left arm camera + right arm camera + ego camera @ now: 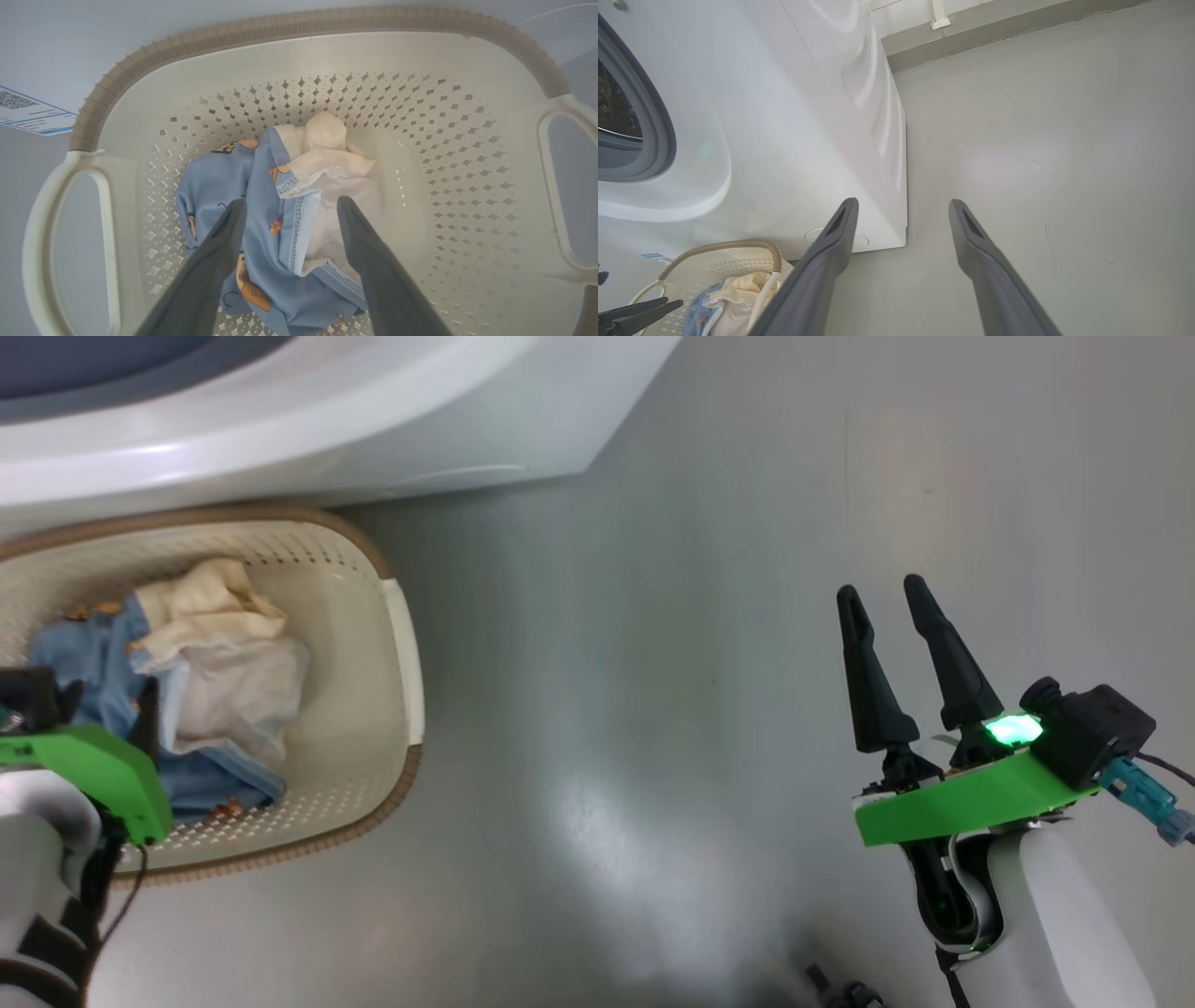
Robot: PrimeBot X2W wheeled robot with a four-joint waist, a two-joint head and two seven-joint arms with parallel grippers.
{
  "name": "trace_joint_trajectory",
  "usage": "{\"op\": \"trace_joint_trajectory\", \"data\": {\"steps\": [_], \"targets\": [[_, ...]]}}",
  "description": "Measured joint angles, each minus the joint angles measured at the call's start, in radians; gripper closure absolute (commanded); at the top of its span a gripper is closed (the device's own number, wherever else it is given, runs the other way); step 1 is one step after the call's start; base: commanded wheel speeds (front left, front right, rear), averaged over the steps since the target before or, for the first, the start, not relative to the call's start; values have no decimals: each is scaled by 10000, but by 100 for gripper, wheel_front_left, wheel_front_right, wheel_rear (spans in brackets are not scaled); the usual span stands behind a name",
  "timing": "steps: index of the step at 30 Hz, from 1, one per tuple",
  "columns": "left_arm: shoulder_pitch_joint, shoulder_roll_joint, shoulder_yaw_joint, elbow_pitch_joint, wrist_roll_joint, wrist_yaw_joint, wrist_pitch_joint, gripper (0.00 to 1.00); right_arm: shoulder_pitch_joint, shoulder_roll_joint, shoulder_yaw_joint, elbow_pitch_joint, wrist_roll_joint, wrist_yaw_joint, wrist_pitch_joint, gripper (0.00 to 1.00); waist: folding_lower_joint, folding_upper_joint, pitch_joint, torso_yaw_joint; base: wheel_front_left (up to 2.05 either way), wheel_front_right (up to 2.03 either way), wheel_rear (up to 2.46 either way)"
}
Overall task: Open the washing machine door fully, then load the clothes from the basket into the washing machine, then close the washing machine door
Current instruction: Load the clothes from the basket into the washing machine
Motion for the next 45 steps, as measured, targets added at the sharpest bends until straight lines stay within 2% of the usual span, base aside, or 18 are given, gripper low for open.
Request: {"op": "trace_joint_trajectory", "data": {"steps": [15,35,37,38,45], "targets": [[-1536,838,-1101,731,-556,0,282,0,-566,8,309,-270,249,0,0,0,0,0,1548,-487,0,0,0],[-2153,1306,-2439,564,-1946,0,1501,2,-796,17,631,-424,345,0,0,0,0,0,2178,-981,0,0,0],[-2192,1348,-2552,545,-2077,0,1517,64,-805,17,637,-439,345,0,0,0,0,0,2195,-1008,0,0,0],[-2193,1358,-2592,537,-2192,0,1538,100,-805,17,642,-445,345,0,0,0,0,0,2199,-1018,0,0,0],[-2194,1386,-2884,468,-2798,0,1674,100,-817,19,610,-447,343,0,0,0,0,0,2163,-997,0,0,0]]}}
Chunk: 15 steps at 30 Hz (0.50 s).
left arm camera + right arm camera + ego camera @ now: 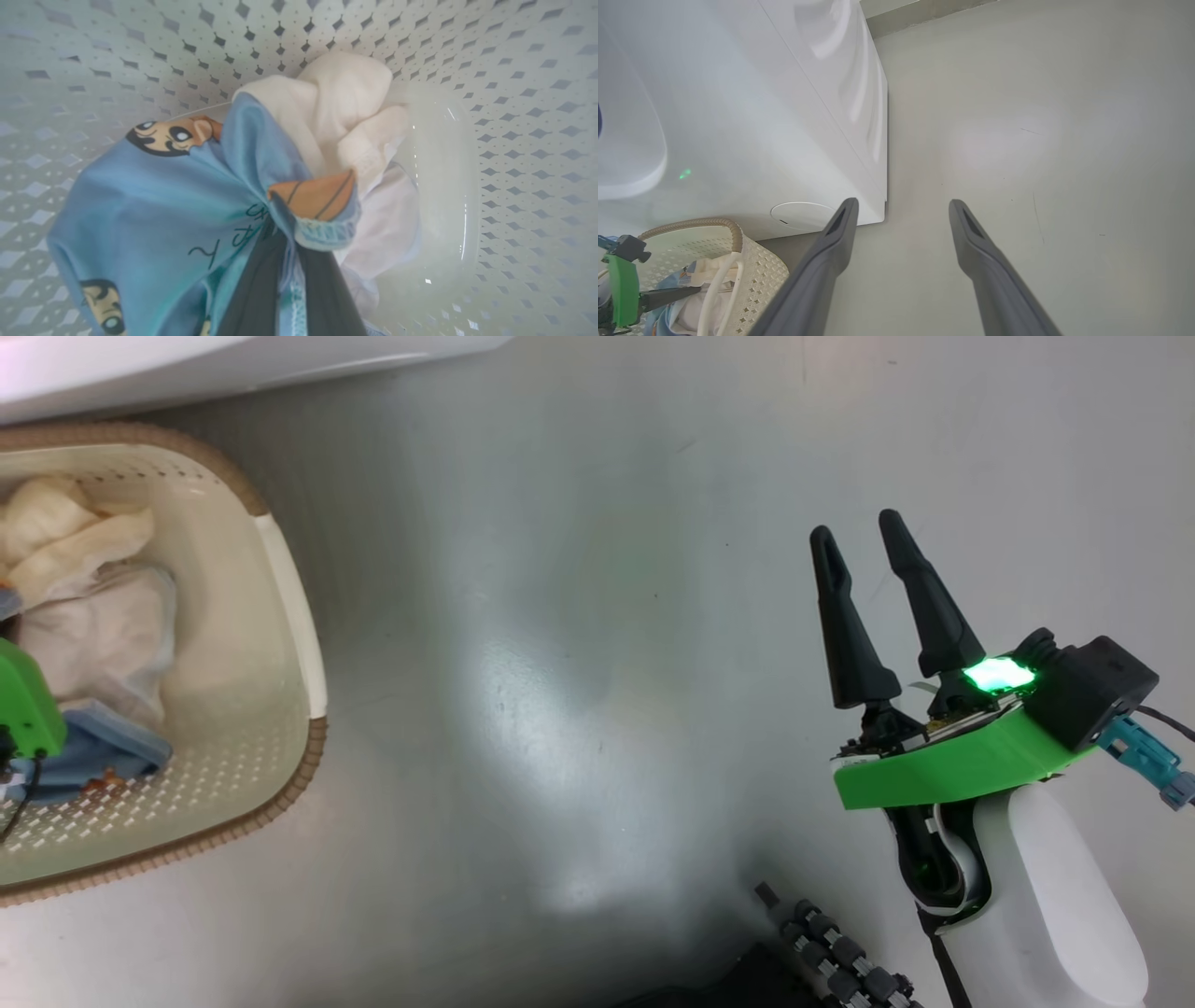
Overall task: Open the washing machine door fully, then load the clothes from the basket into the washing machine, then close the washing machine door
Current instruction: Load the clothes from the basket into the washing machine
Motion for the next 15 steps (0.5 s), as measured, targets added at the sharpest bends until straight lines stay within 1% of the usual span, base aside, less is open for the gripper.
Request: {"op": "trace_joint_trajectory", "data": {"steps": [4,8,15], "targets": [[22,-127,-65,8,-326,0,-293,100,-37,2,-115,31,-6,0,0,0,-1,0,-165,116,0,0,0],[182,-410,-29,86,-740,0,-903,100,-79,2,-328,150,-12,0,0,0,0,0,-486,266,0,0,0],[1011,-867,182,-15,-1461,0,-1724,100,27,4,-679,407,-90,0,0,0,0,0,-1330,563,0,0,0]]}}
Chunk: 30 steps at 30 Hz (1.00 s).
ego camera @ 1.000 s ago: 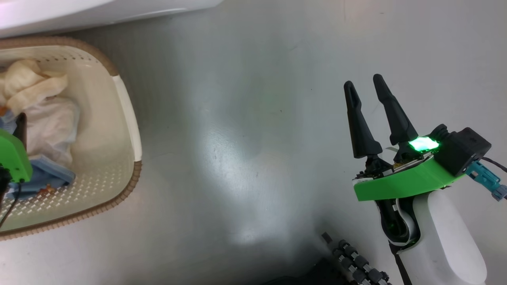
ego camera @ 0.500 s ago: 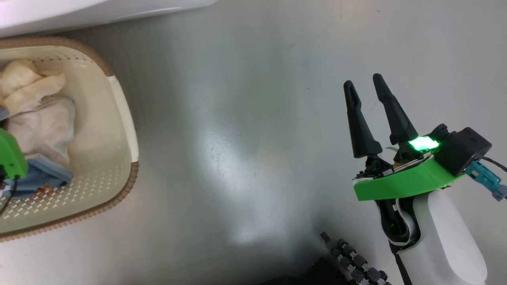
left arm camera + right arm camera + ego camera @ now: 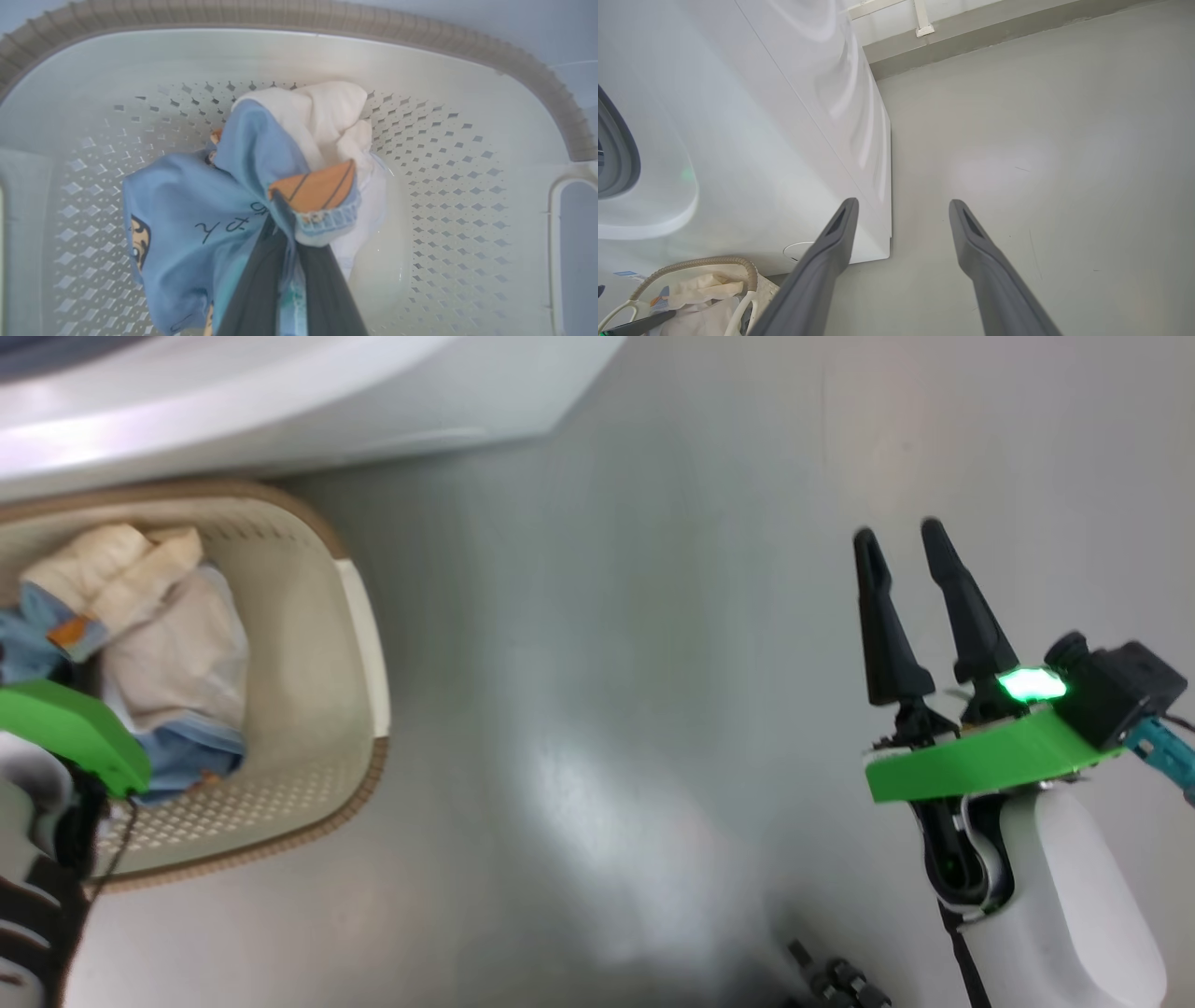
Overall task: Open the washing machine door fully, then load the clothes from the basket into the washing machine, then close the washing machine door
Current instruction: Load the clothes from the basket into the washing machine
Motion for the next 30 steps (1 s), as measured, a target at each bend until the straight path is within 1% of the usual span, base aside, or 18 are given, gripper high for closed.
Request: {"op": "trace_joint_trajectory", "data": {"steps": [5,9,13,14,18,24,27,28,30], "targets": [[565,-196,100,-353,-107,0,-138,100,489,0,-226,213,-113,0,0,0,0,0,-741,216,0,0,0],[1048,-178,757,-991,119,0,-140,100,844,0,-414,316,-213,0,0,0,0,0,-1402,370,0,0,0],[1756,-203,1517,-1551,750,0,-140,100,1200,2,-468,462,-291,0,0,0,0,0,-2085,495,0,0,0],[2149,-261,1910,-1835,1093,4,-140,100,1387,0,-479,545,-332,0,0,0,0,0,-2431,548,0,0,0],[2834,-472,2704,-2502,1893,13,-140,100,1761,-67,-508,612,-357,0,0,0,0,0,-3114,648,0,0,0],[3993,-882,3960,-3509,2901,13,-140,100,2388,-337,-575,731,-353,0,0,0,0,0,-4093,797,0,0,0],[4646,-1091,4493,-4046,3423,13,-138,100,2717,-479,-646,771,-345,0,0,0,0,0,-4564,870,0,0,0],[4646,-1091,4493,-4046,3423,13,-138,100,2717,-479,-646,771,-345,0,0,0,0,0,-4564,870,0,0,0],[5053,-1243,4876,-4483,3708,13,-138,100,2932,-529,-692,782,-341,0,0,0,0,0,-4867,921,0,0,0]]}}
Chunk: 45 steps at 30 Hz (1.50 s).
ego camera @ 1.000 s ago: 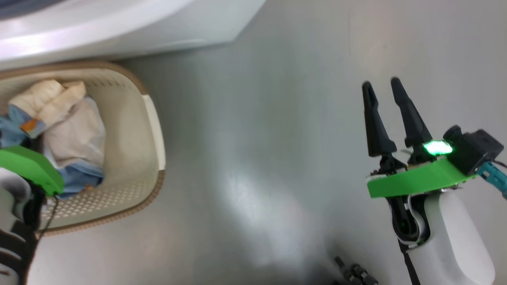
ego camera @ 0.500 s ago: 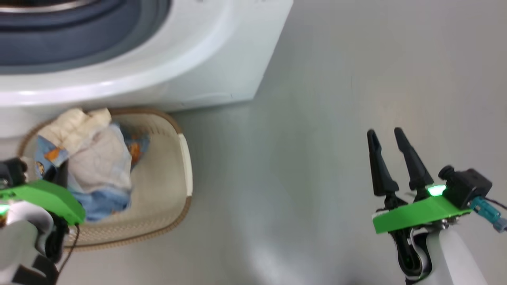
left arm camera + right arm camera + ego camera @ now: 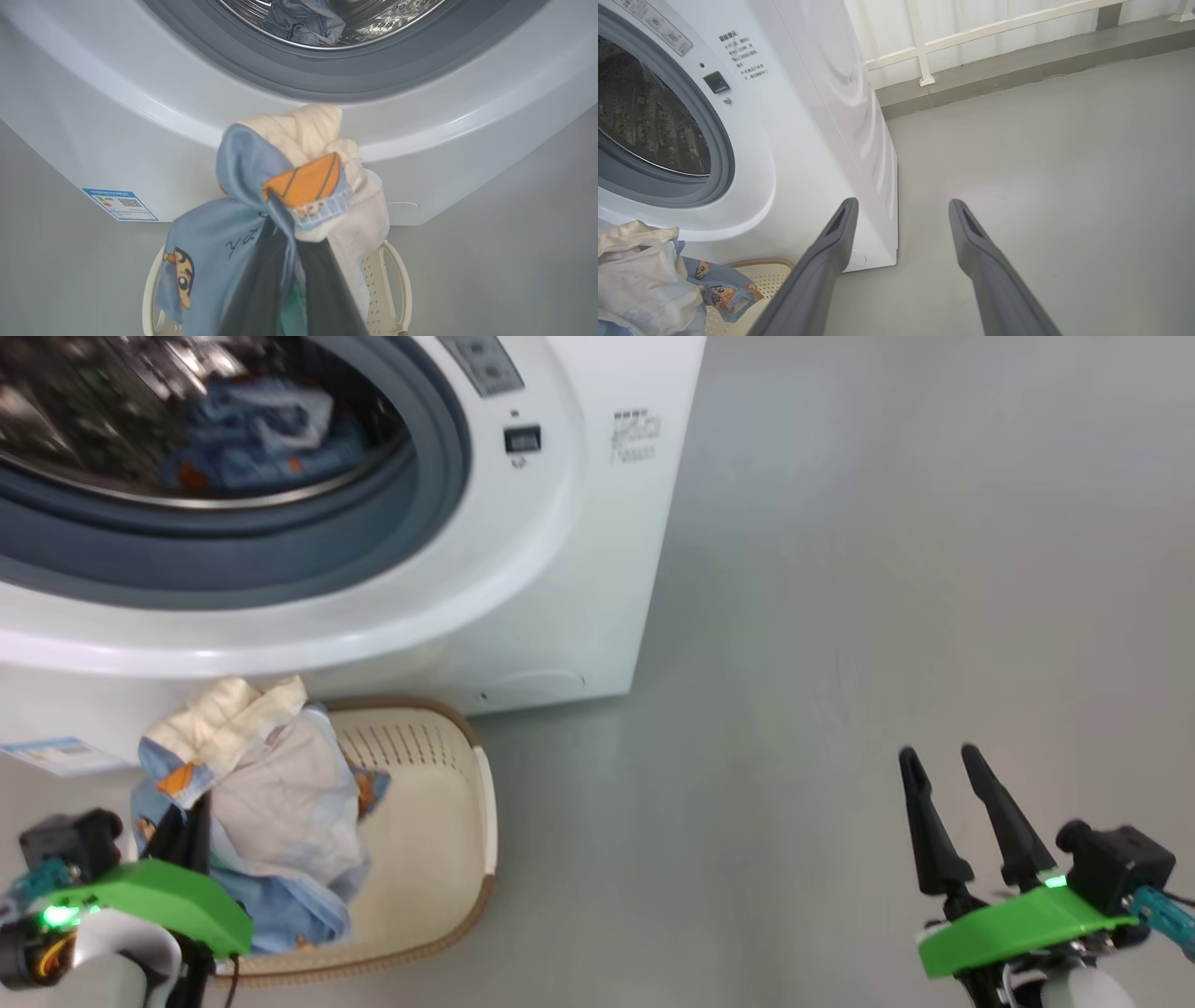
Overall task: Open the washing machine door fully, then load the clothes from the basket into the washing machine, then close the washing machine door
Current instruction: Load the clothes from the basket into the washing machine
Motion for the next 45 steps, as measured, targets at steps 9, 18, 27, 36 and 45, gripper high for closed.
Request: {"op": "trace_joint_trajectory", "data": {"steps": [9,18,27,36,45], "targets": [[1406,-514,1197,-2077,1394,-2,-2,100,490,-245,-228,-19,73,0,2,0,0,0,-942,337,0,0,0],[3190,-1057,2255,-4395,2184,-4,-2,100,908,-407,-405,-94,82,0,2,0,0,0,-1324,573,0,0,0],[4181,-1730,2663,-5973,2500,-12,-2,100,922,-456,-564,-186,82,0,2,0,0,0,-1261,766,0,0,0],[4225,-1804,2706,-6197,2499,-12,-2,100,937,-372,-512,-238,81,0,2,0,0,0,-1004,745,0,0,0],[2778,-1459,2612,-6138,2318,-12,-2,100,767,-105,-447,-301,69,0,0,0,0,0,-414,628,0,0,0]]}}
